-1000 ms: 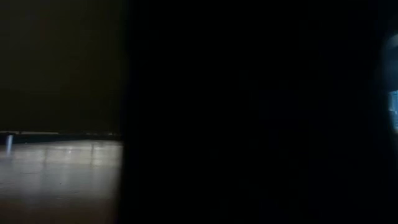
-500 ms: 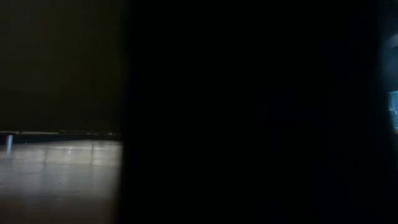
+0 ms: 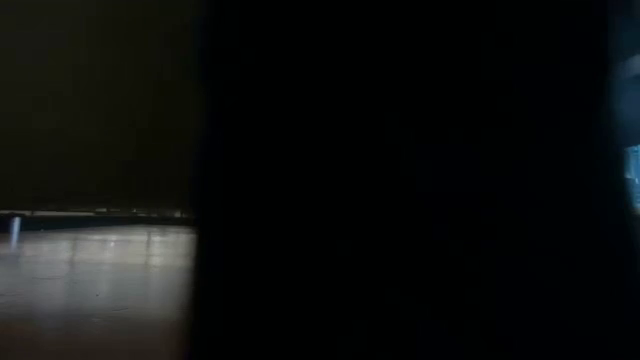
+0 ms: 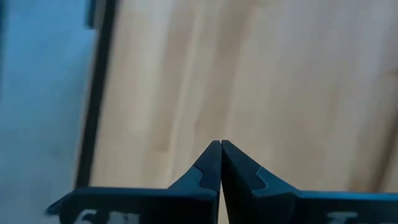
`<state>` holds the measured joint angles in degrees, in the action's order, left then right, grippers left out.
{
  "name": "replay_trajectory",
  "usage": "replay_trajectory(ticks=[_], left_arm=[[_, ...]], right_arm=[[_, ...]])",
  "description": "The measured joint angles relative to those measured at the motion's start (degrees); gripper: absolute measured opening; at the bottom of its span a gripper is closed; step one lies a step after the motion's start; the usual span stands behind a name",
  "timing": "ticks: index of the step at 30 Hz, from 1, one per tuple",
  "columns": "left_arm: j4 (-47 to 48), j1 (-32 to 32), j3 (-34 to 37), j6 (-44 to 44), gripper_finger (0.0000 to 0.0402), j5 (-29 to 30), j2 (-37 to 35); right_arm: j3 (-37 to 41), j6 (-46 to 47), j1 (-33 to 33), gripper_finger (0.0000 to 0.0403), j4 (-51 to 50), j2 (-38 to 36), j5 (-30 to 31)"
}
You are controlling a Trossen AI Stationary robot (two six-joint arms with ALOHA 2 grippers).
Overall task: Pick and place cans onto a shelf
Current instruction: Put the canned chicken soup on the shelf
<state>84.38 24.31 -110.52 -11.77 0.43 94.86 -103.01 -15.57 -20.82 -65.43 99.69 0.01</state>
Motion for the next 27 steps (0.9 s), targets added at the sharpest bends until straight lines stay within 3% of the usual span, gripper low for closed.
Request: replay_trajectory(ticks=[5,15,27], left_arm=[[3.53,-0.11,0.00,-2.36,0.0000,-5.95,-1.15],[5.64,-1.82,-0.01,-2.34,0.0000,-6.14,-3.75],[5.66,-4.24,-0.02,-2.28,0.0000,-6.12,-4.08]], right_arm=[[-2.34,-0.18,6.74,0.0006,0.19,5.89,-0.19],[-2.85,3.52,15.09,0.0006,3.23,17.52,-0.43],[-3.18,5.01,18.88,0.0006,3.65,24.54,-1.55]])
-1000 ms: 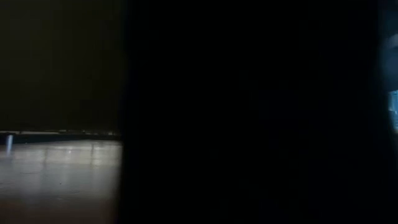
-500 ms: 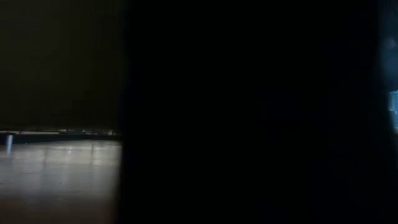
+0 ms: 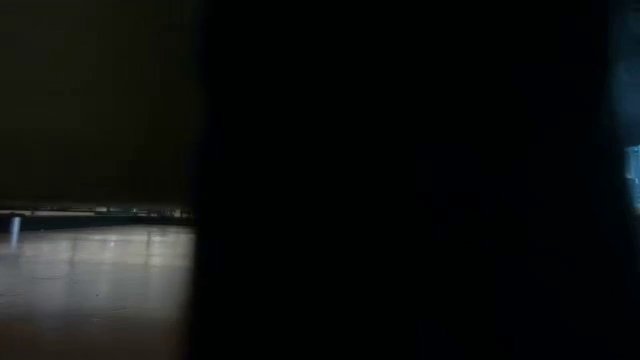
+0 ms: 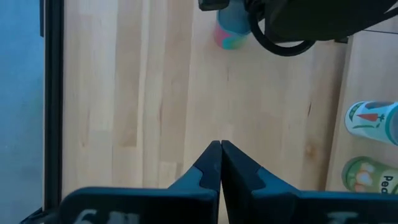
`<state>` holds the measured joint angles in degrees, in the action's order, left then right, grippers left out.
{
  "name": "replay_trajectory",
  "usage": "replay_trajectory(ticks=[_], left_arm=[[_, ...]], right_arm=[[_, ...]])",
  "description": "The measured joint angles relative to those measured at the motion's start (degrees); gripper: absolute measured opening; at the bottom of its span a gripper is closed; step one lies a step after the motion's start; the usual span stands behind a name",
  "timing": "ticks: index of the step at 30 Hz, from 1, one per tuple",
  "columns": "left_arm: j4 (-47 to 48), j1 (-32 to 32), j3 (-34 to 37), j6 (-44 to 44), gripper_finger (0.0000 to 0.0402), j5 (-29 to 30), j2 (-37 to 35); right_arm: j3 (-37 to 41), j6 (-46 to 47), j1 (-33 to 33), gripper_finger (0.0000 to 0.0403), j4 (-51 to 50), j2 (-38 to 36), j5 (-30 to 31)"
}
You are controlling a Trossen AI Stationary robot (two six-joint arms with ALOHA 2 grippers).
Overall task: Pick and place cans onto a shelf
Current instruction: Put the canned chicken soup on the shelf
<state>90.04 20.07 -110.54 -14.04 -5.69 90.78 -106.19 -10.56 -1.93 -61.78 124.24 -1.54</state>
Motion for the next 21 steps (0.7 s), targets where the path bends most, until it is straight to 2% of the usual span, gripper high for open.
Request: replay_trajectory(ticks=[3,8,12,17,21], left_arm=[[-0.02,-0.36,0.01,0.40,0.0000,0.01,0.01],[-0.02,-0.41,0.00,1.58,0.0000,0.67,0.00],[-0.02,-0.41,0.02,-0.09,0.0000,0.72,0.00],[-0.02,-0.41,0.00,-2.36,0.0000,0.72,0.01],[-0.07,-0.42,0.07,-11.09,0.0000,0.14,0.02]], right_arm=[[-0.01,0.09,0.15,0.0015,-0.01,0.05,0.13],[-2.86,2.78,0.15,0.0063,-1.80,0.29,0.75],[-9.16,2.52,0.36,0.0084,-5.46,0.04,0.76],[-18.51,2.59,0.39,0.0087,-11.81,0.09,0.79],[-27.01,2.60,0.39,0.0083,-19.28,0.08,0.79]])
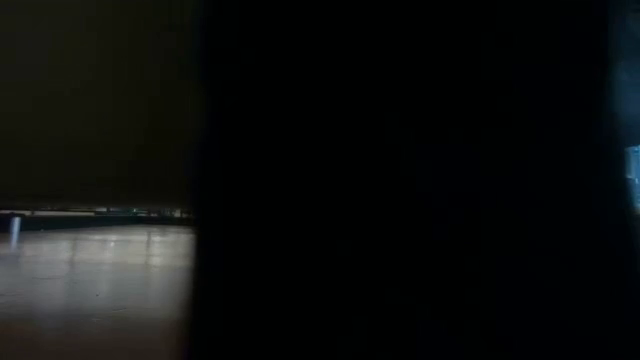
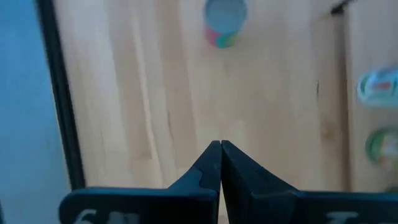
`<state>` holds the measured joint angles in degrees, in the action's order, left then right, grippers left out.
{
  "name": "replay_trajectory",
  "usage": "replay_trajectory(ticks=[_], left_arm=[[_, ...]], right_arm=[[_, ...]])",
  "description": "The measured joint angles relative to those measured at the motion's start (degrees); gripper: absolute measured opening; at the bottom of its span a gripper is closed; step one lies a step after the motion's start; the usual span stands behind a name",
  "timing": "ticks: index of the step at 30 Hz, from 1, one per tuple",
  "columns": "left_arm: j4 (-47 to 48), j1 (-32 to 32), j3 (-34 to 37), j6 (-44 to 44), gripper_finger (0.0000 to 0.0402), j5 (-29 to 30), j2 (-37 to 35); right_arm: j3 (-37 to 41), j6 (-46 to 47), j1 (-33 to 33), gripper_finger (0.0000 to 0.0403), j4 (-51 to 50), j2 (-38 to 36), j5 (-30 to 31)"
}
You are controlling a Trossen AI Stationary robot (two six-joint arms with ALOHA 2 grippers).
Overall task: Pick and place cans onto a shelf
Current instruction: Put the canned chicken soup on the shelf
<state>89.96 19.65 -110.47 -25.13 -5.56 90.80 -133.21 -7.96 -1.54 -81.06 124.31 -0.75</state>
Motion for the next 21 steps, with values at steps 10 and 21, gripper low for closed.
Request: replay_trajectory(ticks=[10,21], left_arm=[[-7.50,-1.57,9.67,-11.31,0.0000,-8.21,0.02],[-28.55,-5.30,21.36,-5.27,0.0029,-3.94,0.09]], right_arm=[[-1.23,7.99,0.00,0.0074,-7.86,-10.51,0.24],[-1.51,8.95,-0.08,0.0072,-9.00,-21.87,4.54]])
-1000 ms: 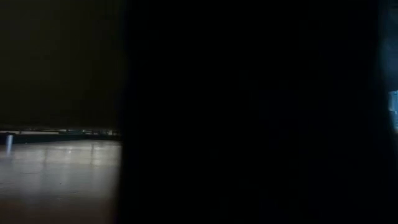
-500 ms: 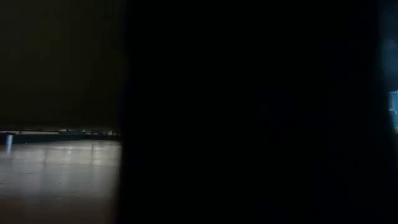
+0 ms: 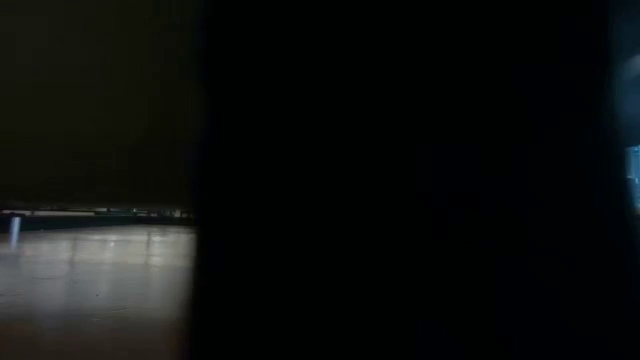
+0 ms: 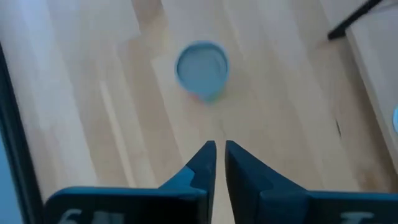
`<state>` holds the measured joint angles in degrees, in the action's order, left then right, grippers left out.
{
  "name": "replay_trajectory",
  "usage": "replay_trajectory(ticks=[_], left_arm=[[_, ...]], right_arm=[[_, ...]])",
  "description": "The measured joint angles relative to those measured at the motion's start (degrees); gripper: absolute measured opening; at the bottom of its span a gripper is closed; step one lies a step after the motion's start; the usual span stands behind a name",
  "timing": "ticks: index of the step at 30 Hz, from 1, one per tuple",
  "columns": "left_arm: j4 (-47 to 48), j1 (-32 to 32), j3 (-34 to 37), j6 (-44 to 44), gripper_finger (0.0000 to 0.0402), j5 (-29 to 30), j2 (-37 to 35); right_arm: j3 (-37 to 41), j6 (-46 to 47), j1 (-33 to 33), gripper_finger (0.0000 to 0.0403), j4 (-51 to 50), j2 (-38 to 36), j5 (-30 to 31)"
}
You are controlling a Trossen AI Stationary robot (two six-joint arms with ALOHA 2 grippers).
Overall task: Pick and place cans onto a shelf
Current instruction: Put the canned chicken soup on the shelf
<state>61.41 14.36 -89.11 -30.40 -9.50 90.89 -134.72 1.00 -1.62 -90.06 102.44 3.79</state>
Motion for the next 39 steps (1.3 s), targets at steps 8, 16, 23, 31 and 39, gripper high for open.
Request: replay_trajectory(ticks=[8,16,23,31,39], left_arm=[[-14.14,-2.20,4.83,0.30,0.0065,0.33,0.00],[-25.49,-5.43,13.79,-6.26,0.0063,0.46,1.18],[-37.04,-7.32,21.43,-10.42,0.0066,1.05,1.87],[-41.69,-8.20,24.93,-10.01,0.0066,2.45,4.67],[-43.21,-8.20,24.90,-10.70,0.0066,8.51,8.08]], right_arm=[[0.00,0.00,-0.84,0.0072,0.00,-7.80,6.96],[0.00,0.00,-0.84,0.0072,0.01,-14.13,7.20],[0.02,0.06,-0.84,0.0072,0.04,-16.76,7.20],[0.02,-1.12,-0.84,0.0072,0.04,-16.95,7.20],[0.02,-1.24,-0.84,0.0072,0.04,-16.97,7.20]])
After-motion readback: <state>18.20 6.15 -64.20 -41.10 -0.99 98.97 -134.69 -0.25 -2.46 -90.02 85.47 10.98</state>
